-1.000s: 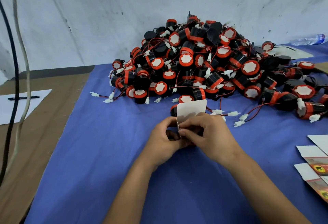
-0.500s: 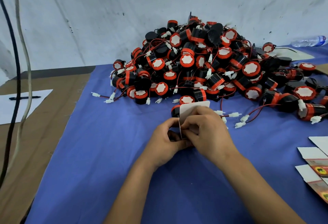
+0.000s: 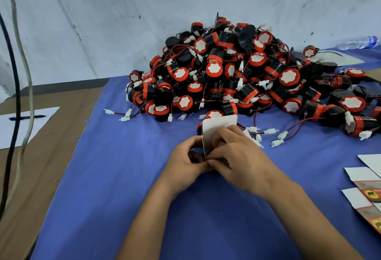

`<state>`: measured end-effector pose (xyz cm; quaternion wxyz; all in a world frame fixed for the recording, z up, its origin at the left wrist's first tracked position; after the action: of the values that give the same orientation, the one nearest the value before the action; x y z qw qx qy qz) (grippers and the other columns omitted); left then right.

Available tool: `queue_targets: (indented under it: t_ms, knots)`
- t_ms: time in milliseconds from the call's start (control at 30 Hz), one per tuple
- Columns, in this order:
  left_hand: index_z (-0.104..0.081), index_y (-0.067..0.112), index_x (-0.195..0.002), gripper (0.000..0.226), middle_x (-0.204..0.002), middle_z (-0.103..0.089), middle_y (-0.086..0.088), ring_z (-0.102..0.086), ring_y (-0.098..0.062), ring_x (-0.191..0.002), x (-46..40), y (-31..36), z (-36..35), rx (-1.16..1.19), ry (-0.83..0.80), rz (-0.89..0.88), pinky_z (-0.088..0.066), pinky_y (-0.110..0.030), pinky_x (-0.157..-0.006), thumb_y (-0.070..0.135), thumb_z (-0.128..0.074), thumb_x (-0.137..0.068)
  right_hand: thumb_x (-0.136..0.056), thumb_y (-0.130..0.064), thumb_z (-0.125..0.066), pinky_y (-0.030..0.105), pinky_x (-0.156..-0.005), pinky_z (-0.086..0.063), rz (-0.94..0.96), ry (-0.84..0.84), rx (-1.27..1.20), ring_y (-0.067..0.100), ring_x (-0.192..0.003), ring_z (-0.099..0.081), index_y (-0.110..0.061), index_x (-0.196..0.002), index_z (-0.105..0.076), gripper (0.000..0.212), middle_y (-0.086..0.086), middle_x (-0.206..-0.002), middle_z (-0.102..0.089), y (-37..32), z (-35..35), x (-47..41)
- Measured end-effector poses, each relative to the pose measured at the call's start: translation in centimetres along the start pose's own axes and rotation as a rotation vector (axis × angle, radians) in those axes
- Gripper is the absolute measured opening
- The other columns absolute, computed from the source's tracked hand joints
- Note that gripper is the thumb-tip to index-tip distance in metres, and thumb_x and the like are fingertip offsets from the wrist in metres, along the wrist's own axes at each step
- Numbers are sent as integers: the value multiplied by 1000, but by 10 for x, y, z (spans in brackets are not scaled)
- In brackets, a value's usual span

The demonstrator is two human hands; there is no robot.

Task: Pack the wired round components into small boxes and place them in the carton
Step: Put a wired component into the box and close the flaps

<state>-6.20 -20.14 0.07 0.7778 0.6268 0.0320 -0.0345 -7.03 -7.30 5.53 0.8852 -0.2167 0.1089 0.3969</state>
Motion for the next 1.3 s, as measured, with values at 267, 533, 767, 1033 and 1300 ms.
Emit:
queue_targets:
  t_ms: [267, 533, 767, 1033, 1300]
  knots:
    - [-66, 29, -125, 51, -114, -73, 13, -67, -33, -95, 1, 1, 4, -14, -7, 6, -63, -33, -84, 4, -84, -84, -95, -37, -65, 33, -97, -44, -19, 11, 65, 17, -115, -40, -32, -94, -80, 17, -10, -107, -57, 1, -5, -3]
    - [-67, 32, -127, 55, -125, -72, 10, -71, -25, -108, 2, -15, 21, 78, 0, 99, -59, -28, -85, 13, -85, -79, -105, -21, -51, 22, -66, -43, -584, 694, -571, 5, -74, -57, -23, -104, -71, 20, -7, -88, -64, 73, 20, 25]
    - [-76, 18, -115, 20, -92, -76, 2, -60, -8, -71, 0, -22, 19, 327, 146, 220, -47, -20, -56, 23, -60, -105, -94, -22, -74, 32, -74, -62, -484, 155, -852, 14, -89, -74, -35, -118, -70, 27, -23, -103, -75, 55, -38, 0]
    - [-78, 24, -90, 48, -98, -78, 0, -76, -16, -85, 3, -9, 26, 124, 350, 63, -57, -26, -60, -17, -54, -86, -84, -12, -84, 25, -91, -55, -179, -93, -931, 7, -119, -62, -28, -128, -71, 49, -11, -133, -57, 40, -37, 4]
    - [-76, 20, -115, 39, -117, -75, 3, -66, -10, -84, 10, -17, 29, 215, -35, 99, -54, -24, -70, 33, -82, -79, -82, -27, -87, 38, -99, -54, -250, 68, -813, 8, -120, -61, -28, -106, -81, 25, -16, -126, -65, 48, -36, -1]
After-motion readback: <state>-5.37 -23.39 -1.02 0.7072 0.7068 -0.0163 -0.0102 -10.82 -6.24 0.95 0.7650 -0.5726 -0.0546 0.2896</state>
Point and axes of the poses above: each hand's wrist, its own x-axis away from the middle knuckle, its own z-axis out of the back of the hand, y = z × x, the point moved 8 cm from there along -x, towards the middle knuckle
